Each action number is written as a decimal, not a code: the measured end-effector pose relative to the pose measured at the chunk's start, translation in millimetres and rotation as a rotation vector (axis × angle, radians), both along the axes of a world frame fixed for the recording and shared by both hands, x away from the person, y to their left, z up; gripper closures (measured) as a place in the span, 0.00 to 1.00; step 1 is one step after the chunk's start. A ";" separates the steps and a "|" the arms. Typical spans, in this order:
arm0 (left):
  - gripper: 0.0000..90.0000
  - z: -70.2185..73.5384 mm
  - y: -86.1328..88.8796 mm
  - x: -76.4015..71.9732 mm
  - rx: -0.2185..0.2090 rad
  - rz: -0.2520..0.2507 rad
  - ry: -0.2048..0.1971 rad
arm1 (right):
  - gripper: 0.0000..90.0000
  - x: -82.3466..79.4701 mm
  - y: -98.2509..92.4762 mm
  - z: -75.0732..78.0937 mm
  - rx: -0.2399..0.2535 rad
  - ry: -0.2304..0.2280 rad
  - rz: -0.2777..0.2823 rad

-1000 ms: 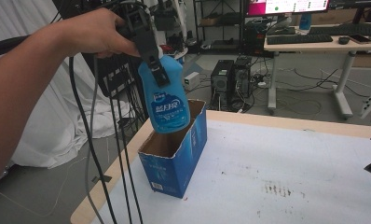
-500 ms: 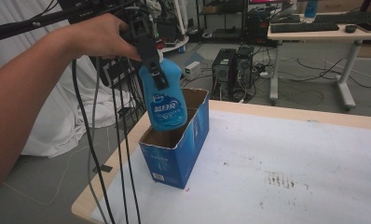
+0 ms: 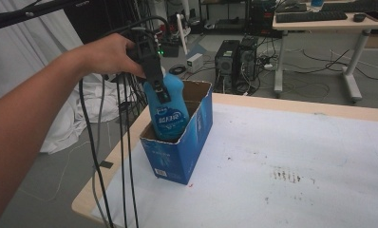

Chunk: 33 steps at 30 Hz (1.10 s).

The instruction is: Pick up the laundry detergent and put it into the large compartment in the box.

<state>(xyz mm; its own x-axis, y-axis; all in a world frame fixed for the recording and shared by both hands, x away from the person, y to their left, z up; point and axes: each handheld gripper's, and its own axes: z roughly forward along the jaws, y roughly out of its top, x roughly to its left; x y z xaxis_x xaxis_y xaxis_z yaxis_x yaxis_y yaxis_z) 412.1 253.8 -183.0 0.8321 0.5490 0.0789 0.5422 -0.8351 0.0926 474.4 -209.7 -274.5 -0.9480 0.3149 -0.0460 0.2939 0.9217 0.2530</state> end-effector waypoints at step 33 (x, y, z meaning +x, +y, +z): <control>0.42 -100.6 4.7 9.6 0.032 -0.034 0.068 | 0.02 2.5 11.9 -9.7 -0.027 0.013 0.005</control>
<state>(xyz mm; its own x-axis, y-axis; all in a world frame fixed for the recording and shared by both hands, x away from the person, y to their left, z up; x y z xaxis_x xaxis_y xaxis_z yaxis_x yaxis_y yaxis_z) 421.7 258.4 -283.7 0.8544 0.5181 0.0389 0.5173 -0.8553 0.0293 476.9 -197.8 -284.2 -0.9502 0.3088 -0.0418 0.2923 0.9297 0.2240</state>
